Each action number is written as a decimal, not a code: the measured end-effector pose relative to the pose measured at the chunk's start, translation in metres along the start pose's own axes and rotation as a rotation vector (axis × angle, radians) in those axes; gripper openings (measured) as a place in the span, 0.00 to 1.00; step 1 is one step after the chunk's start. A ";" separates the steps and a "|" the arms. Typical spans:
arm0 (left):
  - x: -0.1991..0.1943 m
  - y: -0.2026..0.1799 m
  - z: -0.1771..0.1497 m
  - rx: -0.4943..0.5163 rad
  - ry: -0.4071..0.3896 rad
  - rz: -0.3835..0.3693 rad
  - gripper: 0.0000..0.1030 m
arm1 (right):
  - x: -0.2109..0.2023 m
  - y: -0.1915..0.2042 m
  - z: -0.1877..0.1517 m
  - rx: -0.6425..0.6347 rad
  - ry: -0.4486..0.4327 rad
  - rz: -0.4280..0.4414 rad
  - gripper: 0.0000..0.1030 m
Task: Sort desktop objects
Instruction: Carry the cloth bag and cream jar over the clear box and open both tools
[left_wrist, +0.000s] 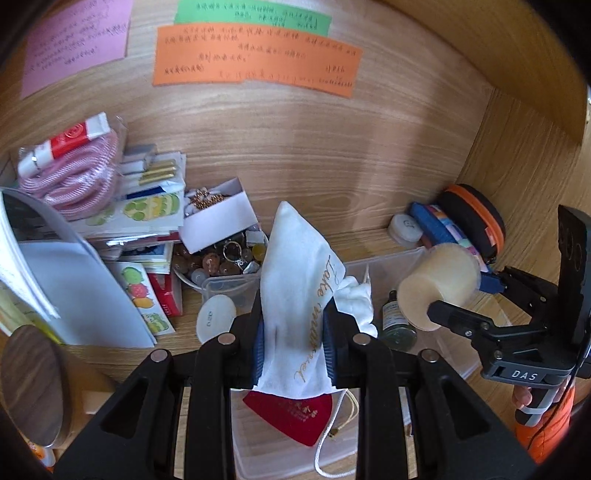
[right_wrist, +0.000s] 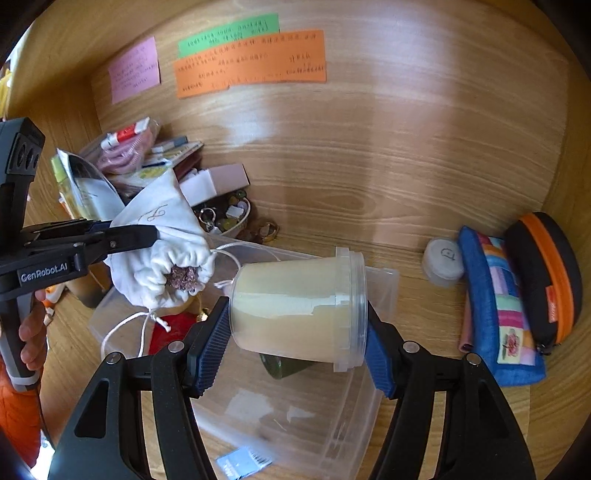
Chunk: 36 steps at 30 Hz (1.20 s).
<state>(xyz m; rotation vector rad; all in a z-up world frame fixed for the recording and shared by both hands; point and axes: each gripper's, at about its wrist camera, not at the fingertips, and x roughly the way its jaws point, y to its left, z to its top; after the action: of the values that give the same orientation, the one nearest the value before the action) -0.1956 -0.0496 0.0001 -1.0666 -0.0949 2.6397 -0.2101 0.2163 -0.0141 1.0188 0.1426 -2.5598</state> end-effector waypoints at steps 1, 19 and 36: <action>0.004 -0.001 0.000 0.004 0.006 0.000 0.25 | 0.006 -0.001 0.001 -0.001 0.011 -0.001 0.60; 0.041 -0.009 -0.010 0.074 0.076 0.055 0.31 | 0.037 -0.006 -0.001 -0.055 0.046 -0.064 0.60; 0.053 -0.035 -0.018 0.185 0.074 0.163 0.56 | 0.036 0.004 -0.010 -0.165 0.047 -0.136 0.61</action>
<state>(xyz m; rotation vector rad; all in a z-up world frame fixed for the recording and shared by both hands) -0.2110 -0.0011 -0.0424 -1.1508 0.2581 2.6824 -0.2263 0.2039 -0.0458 1.0382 0.4421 -2.5942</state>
